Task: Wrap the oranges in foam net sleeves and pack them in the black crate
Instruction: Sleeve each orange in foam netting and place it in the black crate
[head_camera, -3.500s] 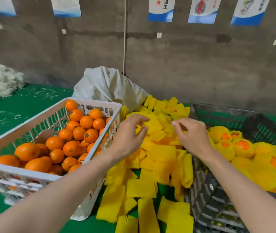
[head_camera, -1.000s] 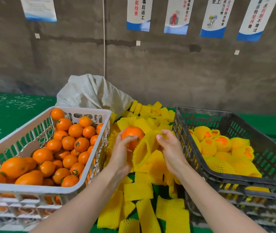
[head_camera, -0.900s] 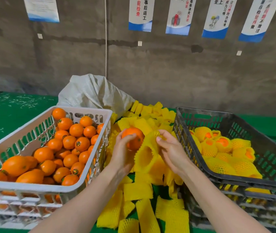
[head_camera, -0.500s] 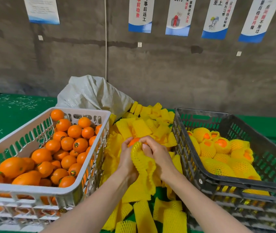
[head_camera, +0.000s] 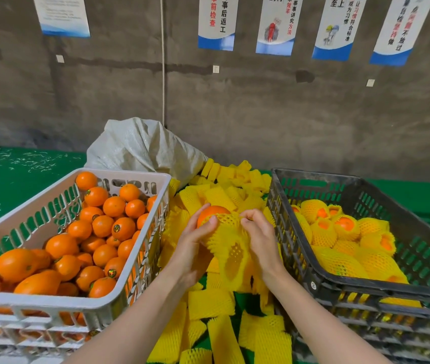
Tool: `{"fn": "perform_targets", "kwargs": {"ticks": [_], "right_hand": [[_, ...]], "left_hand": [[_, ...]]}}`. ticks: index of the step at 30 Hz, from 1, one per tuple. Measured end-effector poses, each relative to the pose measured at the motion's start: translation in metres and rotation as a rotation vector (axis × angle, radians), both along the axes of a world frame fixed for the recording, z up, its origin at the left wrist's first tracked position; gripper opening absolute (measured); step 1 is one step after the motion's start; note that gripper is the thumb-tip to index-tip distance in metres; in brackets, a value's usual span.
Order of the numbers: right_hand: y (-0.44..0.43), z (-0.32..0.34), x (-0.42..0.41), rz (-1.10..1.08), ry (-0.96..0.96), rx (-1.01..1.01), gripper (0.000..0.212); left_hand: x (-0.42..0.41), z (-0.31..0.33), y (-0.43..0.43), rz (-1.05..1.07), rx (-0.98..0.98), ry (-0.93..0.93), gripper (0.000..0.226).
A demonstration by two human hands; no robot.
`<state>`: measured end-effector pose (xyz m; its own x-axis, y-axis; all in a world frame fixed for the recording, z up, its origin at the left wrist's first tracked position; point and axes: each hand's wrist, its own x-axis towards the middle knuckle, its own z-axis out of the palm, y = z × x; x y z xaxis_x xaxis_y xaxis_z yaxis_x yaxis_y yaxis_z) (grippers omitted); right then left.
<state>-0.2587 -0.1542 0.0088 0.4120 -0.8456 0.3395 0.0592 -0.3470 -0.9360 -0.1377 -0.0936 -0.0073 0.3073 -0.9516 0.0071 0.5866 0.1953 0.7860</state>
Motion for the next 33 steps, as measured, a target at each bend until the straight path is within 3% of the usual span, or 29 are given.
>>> {"fn": "perform_targets", "kwargs": {"ticks": [2,4,6,11,16,19,23,27,29,31,33], "right_hand": [[0.0,0.001,0.0,0.059,0.008,0.085,0.028],[0.002,0.003,0.002,0.049,0.095,-0.034,0.037],[0.0,0.007,0.004,-0.003,0.105,-0.172,0.028],[-0.012,0.013,0.009,-0.028,0.01,-0.158,0.024],[-0.015,0.009,0.01,-0.051,0.042,-0.124,0.038],[-0.015,0.011,0.011,0.02,-0.02,0.043,0.034],[-0.009,0.01,0.011,0.101,-0.138,0.365,0.031],[-0.006,0.002,0.014,0.148,-0.276,0.581,0.019],[-0.005,0.005,0.023,0.163,-0.255,0.585,0.037],[-0.006,0.005,0.028,0.143,-0.224,0.585,0.05],[-0.009,0.002,0.027,0.116,-0.218,0.619,0.048]], "left_hand": [[0.001,0.0,0.0,-0.004,0.002,0.064,0.066],[-0.001,-0.001,0.001,-0.047,-0.036,0.122,0.049],[-0.004,-0.001,0.001,-0.112,-0.047,0.128,0.032],[-0.008,-0.001,-0.001,-0.123,0.017,0.077,0.038],[-0.006,0.004,-0.002,-0.111,0.0,0.064,0.038],[-0.009,0.012,-0.004,-0.068,0.042,-0.013,0.04],[-0.006,0.013,-0.014,0.123,0.121,-0.152,0.026],[-0.007,0.01,-0.018,0.225,0.163,-0.075,0.022],[-0.008,0.014,-0.018,0.278,0.212,-0.024,0.024],[-0.006,0.013,-0.02,0.392,0.244,-0.156,0.04],[-0.002,0.008,-0.02,0.565,0.189,-0.446,0.05]]}}
